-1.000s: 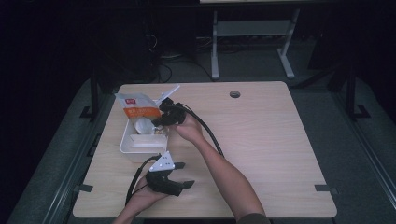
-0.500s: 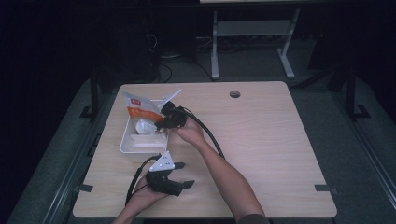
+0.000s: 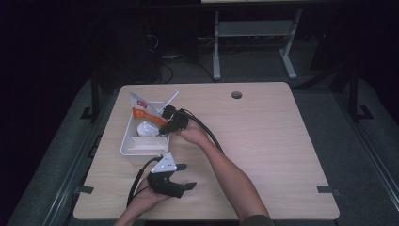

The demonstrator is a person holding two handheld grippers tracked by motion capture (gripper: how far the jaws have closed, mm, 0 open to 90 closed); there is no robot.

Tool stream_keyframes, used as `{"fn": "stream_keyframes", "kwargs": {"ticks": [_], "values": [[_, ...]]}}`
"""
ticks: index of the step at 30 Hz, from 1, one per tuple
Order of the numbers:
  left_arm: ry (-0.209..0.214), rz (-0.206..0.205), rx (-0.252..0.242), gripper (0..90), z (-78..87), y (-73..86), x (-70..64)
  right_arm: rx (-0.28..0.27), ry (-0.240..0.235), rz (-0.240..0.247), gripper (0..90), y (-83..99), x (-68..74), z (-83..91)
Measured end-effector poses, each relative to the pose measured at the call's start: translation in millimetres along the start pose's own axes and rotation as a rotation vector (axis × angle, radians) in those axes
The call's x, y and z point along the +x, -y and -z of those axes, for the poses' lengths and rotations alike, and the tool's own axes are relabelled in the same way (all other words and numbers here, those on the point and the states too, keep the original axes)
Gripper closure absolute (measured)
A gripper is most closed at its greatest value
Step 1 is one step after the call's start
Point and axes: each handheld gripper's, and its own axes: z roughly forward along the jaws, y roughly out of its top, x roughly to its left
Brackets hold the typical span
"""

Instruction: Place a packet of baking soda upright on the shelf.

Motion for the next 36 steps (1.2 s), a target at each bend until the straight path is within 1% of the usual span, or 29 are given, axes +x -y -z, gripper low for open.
{"fn": "stream_keyframes", "kwargs": {"ticks": [1,4,6,11,12,13,14,15,16,17,18,23,26,28,32,34,36], "values": [[0.001,0.001,0.001,25.1,0.1,-0.1,0.2,0.002,0.000,-0.002,86.2,0.7,0.1,-0.6],[0.002,0.001,0.000,25.0,-0.5,-0.4,0.3,0.009,0.026,0.010,87.4,2.4,2.7,-3.3],[0.002,-0.001,0.002,25.0,-0.8,-0.4,-0.3,0.004,0.033,0.014,87.6,3.7,3.2,-4.1],[0.003,-0.003,0.005,25.1,-1.9,-0.3,-1.3,-0.009,0.028,-0.015,86.9,5.7,2.7,-3.8],[0.003,-0.003,0.004,25.1,-1.8,-0.2,-1.4,-0.012,0.027,-0.019,85.7,5.5,2.5,-3.1],[0.003,-0.003,0.005,25.0,-1.5,-0.2,-1.1,-0.025,0.018,-0.023,82.2,5.8,1.8,-1.7],[0.003,-0.001,0.004,25.1,-1.2,-0.1,-0.7,-0.037,0.006,-0.039,77.0,6.0,0.6,0.3],[0.003,0.001,0.003,25.1,-1.1,0.0,-0.3,-0.051,-0.013,-0.058,76.1,6.3,-1.0,2.7],[0.003,0.000,0.003,25.0,-1.1,0.0,0.2,-0.079,-0.030,-0.073,75.1,7.0,-4.0,8.6],[0.003,0.003,0.002,25.0,-1.2,0.1,0.3,-0.079,-0.030,-0.073,74.0,7.0,-4.0,8.6],[0.003,0.003,0.001,25.0,-1.2,0.1,0.5,-0.083,-0.018,-0.074,74.0,6.9,-4.6,11.8],[0.001,0.004,-0.002,25.0,-0.5,0.1,1.1,-0.110,-0.032,-0.076,72.6,7.1,-6.5,21.2],[0.000,0.004,0.000,25.0,-0.2,0.2,1.2,-0.140,-0.052,-0.096,70.6,7.4,-7.4,26.9],[0.000,0.005,-0.002,25.0,-0.6,0.1,1.2,-0.143,-0.048,-0.093,69.7,7.0,-6.5,30.8],[-0.002,0.003,0.003,25.0,-1.1,0.2,1.5,-0.177,-0.053,-0.091,67.8,7.1,-5.4,43.7],[-0.003,0.002,0.004,25.0,-1.3,0.1,1.5,-0.181,-0.043,-0.089,66.8,7.4,-4.7,51.3],[-0.004,0.002,0.004,24.9,-1.5,0.1,1.4,-0.190,-0.049,-0.092,66.3,8.4,-4.9,56.3]]}}
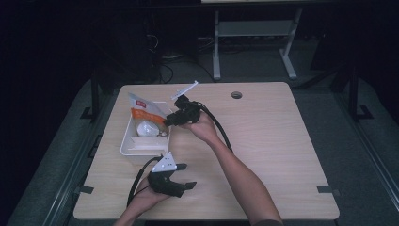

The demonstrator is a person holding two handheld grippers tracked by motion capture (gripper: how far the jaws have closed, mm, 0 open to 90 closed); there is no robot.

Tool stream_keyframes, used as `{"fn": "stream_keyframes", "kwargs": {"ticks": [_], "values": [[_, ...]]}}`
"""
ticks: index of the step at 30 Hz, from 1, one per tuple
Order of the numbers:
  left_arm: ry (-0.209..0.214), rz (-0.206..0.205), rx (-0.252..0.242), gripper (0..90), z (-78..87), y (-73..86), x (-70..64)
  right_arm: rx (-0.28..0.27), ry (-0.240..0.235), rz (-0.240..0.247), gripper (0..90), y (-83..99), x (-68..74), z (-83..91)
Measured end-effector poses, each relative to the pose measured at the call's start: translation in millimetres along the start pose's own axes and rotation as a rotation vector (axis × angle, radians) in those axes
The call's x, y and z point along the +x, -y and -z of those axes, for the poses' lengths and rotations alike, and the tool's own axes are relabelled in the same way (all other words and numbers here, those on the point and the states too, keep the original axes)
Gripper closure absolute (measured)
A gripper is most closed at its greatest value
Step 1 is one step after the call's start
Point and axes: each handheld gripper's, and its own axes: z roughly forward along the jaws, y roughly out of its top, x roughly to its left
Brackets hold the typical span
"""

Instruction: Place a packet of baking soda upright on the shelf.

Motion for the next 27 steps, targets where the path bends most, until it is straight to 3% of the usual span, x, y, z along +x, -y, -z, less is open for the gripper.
{"fn": "stream_keyframes", "kwargs": {"ticks": [27], "values": [[-0.010,-0.001,0.010,24.0,-1.6,0.0,-0.2,-0.056,0.021,-0.041,53.7,29.0,-4.4,70.1]]}}
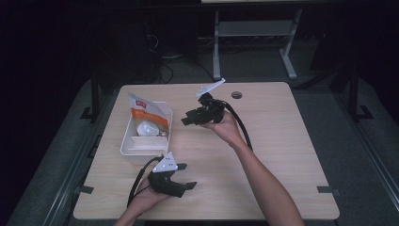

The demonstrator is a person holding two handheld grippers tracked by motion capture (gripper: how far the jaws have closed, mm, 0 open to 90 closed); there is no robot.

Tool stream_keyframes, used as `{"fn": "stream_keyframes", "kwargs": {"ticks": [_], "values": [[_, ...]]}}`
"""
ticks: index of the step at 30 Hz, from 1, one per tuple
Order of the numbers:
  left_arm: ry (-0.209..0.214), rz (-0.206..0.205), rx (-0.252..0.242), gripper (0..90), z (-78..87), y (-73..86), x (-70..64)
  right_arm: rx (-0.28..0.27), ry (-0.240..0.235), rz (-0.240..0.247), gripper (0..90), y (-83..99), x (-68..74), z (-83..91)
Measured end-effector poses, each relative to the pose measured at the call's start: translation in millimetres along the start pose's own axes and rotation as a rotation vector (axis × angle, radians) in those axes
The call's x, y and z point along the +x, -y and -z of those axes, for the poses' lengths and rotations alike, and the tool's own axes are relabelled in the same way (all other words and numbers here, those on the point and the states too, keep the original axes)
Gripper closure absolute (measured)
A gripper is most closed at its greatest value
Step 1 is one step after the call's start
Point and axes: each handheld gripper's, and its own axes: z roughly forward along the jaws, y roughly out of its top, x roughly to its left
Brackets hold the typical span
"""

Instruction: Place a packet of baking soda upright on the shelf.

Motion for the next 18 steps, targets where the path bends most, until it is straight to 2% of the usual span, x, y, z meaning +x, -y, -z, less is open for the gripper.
{"fn": "stream_keyframes", "kwargs": {"ticks": [18], "values": [[-0.002,0.003,0.005,23.8,-2.2,-0.2,0.5,-0.041,0.049,-0.049,46.9,30.3,-8.0,45.0]]}}
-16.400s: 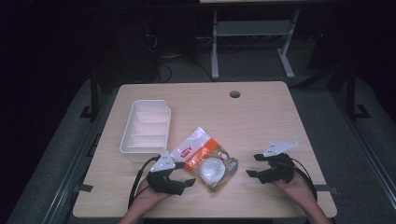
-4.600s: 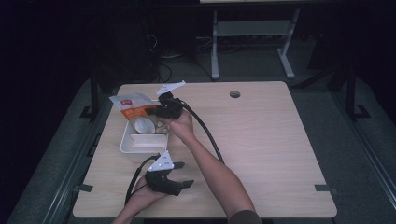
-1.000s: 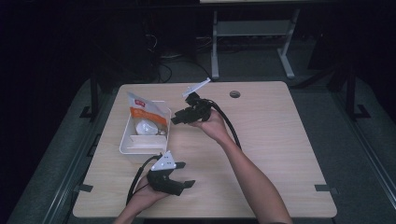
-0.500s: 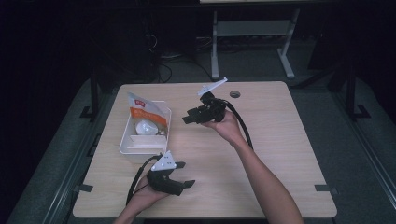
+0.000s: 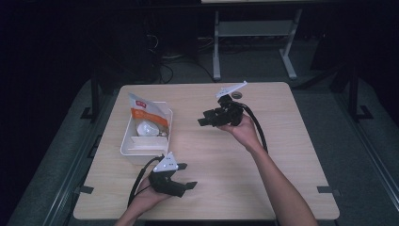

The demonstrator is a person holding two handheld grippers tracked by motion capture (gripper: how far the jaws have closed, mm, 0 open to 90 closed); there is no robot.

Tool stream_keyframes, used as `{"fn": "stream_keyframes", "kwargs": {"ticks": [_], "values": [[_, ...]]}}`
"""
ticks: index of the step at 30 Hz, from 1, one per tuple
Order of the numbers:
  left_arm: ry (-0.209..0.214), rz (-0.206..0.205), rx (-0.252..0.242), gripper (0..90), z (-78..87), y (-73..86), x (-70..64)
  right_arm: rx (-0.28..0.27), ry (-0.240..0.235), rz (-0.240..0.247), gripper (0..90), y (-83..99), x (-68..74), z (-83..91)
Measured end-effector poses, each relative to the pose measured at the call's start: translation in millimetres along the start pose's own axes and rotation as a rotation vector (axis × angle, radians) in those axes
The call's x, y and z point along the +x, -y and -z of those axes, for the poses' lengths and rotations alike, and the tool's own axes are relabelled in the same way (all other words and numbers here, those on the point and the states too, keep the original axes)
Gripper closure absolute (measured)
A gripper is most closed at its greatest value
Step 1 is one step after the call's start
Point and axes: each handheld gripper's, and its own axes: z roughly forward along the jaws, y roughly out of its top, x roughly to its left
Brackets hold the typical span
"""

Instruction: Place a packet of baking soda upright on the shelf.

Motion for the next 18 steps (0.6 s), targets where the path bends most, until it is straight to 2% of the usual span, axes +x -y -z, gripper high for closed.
{"fn": "stream_keyframes", "kwargs": {"ticks": [7,18], "values": [[0.000,0.004,0.000,23.7,-0.4,0.1,0.7,-0.010,0.020,-0.005,44.9,8.1,-1.0,17.7],[0.002,0.014,-0.005,22.6,-1.2,0.3,2.2,-0.021,0.045,-0.042,42.8,33.1,-4.6,44.6]]}}
